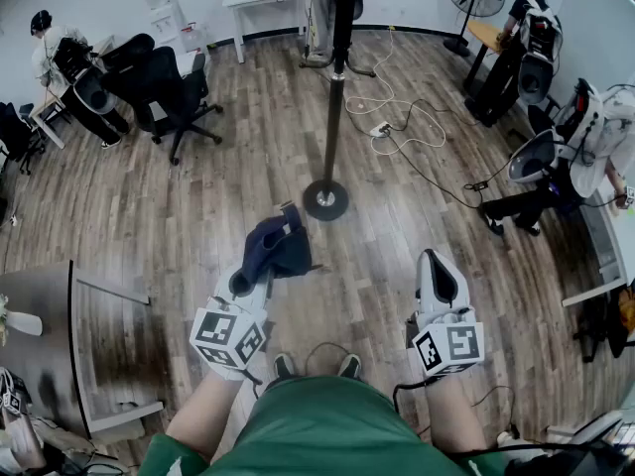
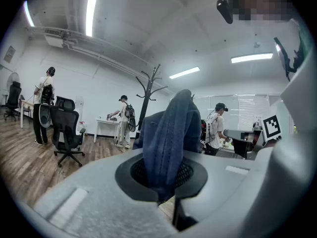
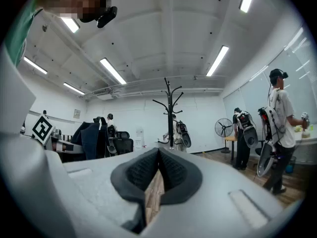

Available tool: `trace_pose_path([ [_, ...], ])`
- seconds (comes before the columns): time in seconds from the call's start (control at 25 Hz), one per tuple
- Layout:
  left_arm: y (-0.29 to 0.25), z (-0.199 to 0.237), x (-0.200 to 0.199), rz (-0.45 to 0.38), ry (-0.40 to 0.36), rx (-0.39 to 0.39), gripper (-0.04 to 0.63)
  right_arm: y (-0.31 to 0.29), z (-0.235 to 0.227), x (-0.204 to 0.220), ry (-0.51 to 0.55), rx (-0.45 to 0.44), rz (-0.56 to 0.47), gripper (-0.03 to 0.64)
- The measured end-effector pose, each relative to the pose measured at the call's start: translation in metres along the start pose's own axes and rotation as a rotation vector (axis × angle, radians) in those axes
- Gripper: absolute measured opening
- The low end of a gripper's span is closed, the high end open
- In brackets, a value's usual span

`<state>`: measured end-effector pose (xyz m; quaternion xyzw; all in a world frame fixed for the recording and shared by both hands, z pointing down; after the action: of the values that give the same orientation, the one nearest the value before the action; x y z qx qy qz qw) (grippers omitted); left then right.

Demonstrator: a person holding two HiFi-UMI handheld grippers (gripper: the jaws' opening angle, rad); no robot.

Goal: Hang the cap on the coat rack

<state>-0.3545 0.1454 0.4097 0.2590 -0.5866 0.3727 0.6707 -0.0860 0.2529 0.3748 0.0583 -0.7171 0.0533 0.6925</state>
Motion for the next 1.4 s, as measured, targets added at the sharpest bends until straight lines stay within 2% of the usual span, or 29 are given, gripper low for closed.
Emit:
trace_pose_path([
  [0.36,-0.012,-0.019,0.005,0.018,0.003,-0.021,0.021,0.008,-0.023,0.007,-0.035,-0.021,0.012,0.002],
  [0.72,-0.035,-0.076,0.006,0.016,-0.011,-0.07,0.021,0.027,-0.084,0.002,-0.044,-0.056,-0.018,0.002],
  [1.08,-0.057,-0.115,0.003,0.01,-0.024,-0.07,0.021,0.04,-0.131,-0.006,-0.054,-0.047,-0.047,0.002],
  [1.24,-0.072,-0.118,-0.003,0.014,-0.026,-0.061,0.021,0.034,-0.143,-0.006,-0.063,-0.031,-0.038,0.002],
  [1.4,-0.086,-0.103,-0.002,0.023,-0.009,-0.045,0.021,0.022,-0.141,-0.004,-0.058,-0.015,-0.02,0.002],
])
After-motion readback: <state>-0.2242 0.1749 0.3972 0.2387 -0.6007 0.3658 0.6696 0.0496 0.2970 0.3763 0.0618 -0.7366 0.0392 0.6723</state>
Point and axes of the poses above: the fingertips, and each gripper's own axes: y backward along the fingers, z to its left, x out of its underside, the point moved 2 cm from there along y, backward along the fingers, and after that the axes turned 8 degrees about x, right-handed, at the moved point
